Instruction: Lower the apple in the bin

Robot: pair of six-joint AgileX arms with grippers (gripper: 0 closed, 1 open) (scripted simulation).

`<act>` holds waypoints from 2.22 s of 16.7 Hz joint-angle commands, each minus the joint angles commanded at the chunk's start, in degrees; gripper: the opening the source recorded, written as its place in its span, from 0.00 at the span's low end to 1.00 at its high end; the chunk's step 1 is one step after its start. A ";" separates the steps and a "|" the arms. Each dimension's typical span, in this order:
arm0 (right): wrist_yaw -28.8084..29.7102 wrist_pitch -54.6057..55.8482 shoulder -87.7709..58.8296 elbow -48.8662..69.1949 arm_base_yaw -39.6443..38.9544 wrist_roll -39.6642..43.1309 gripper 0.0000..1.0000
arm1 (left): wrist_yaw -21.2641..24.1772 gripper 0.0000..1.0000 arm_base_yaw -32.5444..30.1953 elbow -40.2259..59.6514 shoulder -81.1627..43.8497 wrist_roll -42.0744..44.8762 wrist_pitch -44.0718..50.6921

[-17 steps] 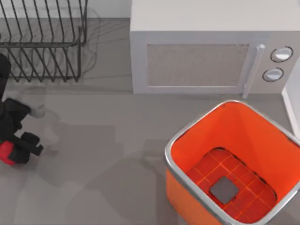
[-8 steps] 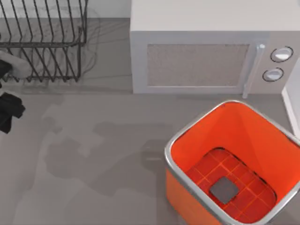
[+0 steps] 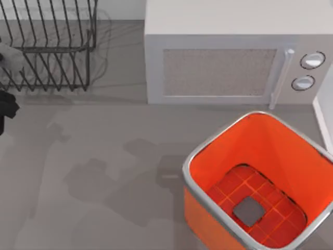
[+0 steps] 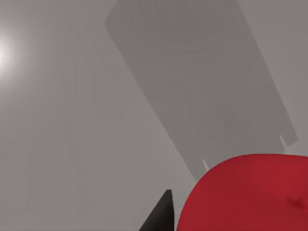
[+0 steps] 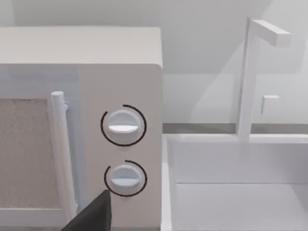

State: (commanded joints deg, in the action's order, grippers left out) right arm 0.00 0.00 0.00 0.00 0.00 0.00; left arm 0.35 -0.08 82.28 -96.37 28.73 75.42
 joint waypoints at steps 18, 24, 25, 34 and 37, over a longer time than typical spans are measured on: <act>0.00 0.00 0.00 0.00 0.00 0.00 1.00 | -0.28 0.00 -49.02 59.01 -38.96 -72.04 23.84; 0.00 0.00 0.00 0.00 0.00 0.00 1.00 | -1.07 0.00 -62.39 73.61 -46.52 -89.30 27.80; 0.00 0.00 0.00 0.00 0.00 0.00 1.00 | -1.15 0.00 -63.04 74.27 -46.83 -90.04 27.94; 0.00 0.00 0.00 0.00 0.00 0.00 1.00 | -1.47 0.00 -62.77 70.21 -45.10 -89.86 24.24; 0.00 0.00 0.00 0.00 0.00 0.00 1.00 | -1.36 0.00 -62.69 60.90 -42.65 -89.88 17.97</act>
State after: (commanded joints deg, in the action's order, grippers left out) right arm 0.00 0.00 0.00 0.00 0.00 0.00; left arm -1.01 -62.77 143.18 -139.02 -61.14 93.39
